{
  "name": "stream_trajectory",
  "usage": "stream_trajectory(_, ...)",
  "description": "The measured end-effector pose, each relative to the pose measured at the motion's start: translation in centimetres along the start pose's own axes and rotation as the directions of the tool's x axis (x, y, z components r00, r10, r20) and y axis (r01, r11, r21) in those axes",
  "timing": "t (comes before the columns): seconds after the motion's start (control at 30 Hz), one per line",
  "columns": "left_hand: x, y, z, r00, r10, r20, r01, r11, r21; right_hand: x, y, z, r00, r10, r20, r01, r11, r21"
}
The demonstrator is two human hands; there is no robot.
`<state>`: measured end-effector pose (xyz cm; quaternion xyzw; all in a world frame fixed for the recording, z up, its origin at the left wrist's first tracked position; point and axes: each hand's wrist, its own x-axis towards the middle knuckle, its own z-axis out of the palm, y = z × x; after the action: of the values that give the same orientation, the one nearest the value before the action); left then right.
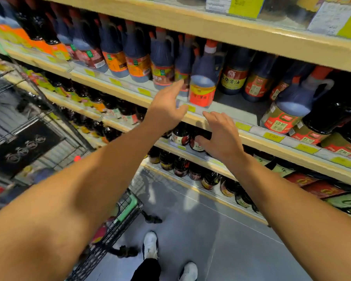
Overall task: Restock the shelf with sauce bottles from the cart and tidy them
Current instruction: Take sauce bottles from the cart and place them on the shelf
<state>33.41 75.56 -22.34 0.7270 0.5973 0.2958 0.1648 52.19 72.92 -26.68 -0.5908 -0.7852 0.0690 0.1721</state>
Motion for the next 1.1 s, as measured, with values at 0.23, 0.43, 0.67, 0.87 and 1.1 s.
stream_trajectory(0.23, -12.6, -6.9, -3.9, 0.957, -0.277, 0.084, 0.273, 0.961, 0.052, -1.6, -9.3, 1.9, 0.957, -0.178, 0.229, 0.188, 0.982, -0.022)
stream_trajectory(0.43, -22.4, -14.4, -7.8, 0.893, -0.449, 0.043, 0.446, 0.893, 0.055, -2.0, -18.8, 7.4, 0.901, -0.307, 0.307, 0.273, 0.950, 0.152)
stream_trajectory(0.67, -31.3, -25.2, -13.1, 0.741, -0.671, -0.033, 0.671, 0.736, 0.092, -0.5, -29.4, 16.8, 0.778, -0.452, 0.437, 0.354, 0.890, 0.289)
stream_trajectory(0.87, -35.4, -35.9, -16.7, 0.632, -0.764, -0.131, 0.774, 0.628, 0.078, 1.7, -38.1, 25.0, 0.707, -0.530, 0.469, 0.409, 0.847, 0.341)
stream_trajectory(1.1, -34.7, -47.1, -18.9, 0.597, -0.771, -0.221, 0.802, 0.583, 0.130, 5.7, -47.0, 34.7, 0.623, -0.621, 0.476, 0.498, 0.784, 0.371)
